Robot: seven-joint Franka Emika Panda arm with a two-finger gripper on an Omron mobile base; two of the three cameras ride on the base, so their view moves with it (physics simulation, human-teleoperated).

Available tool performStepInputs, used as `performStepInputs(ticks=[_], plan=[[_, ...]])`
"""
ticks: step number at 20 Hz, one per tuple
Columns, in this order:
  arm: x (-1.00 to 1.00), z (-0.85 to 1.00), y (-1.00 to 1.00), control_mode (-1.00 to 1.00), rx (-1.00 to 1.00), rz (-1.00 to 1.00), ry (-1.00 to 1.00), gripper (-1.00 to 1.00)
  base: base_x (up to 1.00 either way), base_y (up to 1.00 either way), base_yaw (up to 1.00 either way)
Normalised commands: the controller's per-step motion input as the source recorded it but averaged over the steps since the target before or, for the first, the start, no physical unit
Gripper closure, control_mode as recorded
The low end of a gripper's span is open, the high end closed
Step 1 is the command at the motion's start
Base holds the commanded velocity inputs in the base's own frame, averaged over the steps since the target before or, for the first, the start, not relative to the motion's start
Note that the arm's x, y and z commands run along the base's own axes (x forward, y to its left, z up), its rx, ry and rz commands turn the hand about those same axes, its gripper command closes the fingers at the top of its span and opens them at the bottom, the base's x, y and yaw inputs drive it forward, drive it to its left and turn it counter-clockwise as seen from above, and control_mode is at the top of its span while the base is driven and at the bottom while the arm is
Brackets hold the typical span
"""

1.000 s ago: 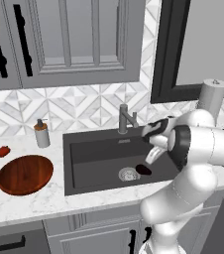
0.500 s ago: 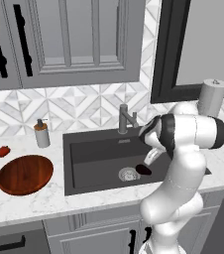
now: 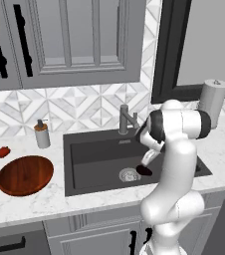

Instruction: Pick the avocado from the sink and place it in the bowl. Then pick the bowl and place it in the microwave. Then close the microwave door and press the start button.

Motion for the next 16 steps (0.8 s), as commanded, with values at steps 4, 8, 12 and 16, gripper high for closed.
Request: performStepInputs(ticks=[4,8,12,16], plan=[[0.31,-0.37,0.0,-1.0,0.0,0.0,0.0,-1.0,0.0,0.0,0.0],[0.12,-0.35,0.0,-1.0,0.0,0.0,0.0,-1.0,0.0,0.0,0.0],[0.0,-0.31,0.05,-1.0,0.0,0.0,0.01,-1.0,0.0,0.0,0.0],[0.03,-0.32,0.02,-1.0,0.0,0.0,0.0,-1.0,0.0,0.0,0.0]])
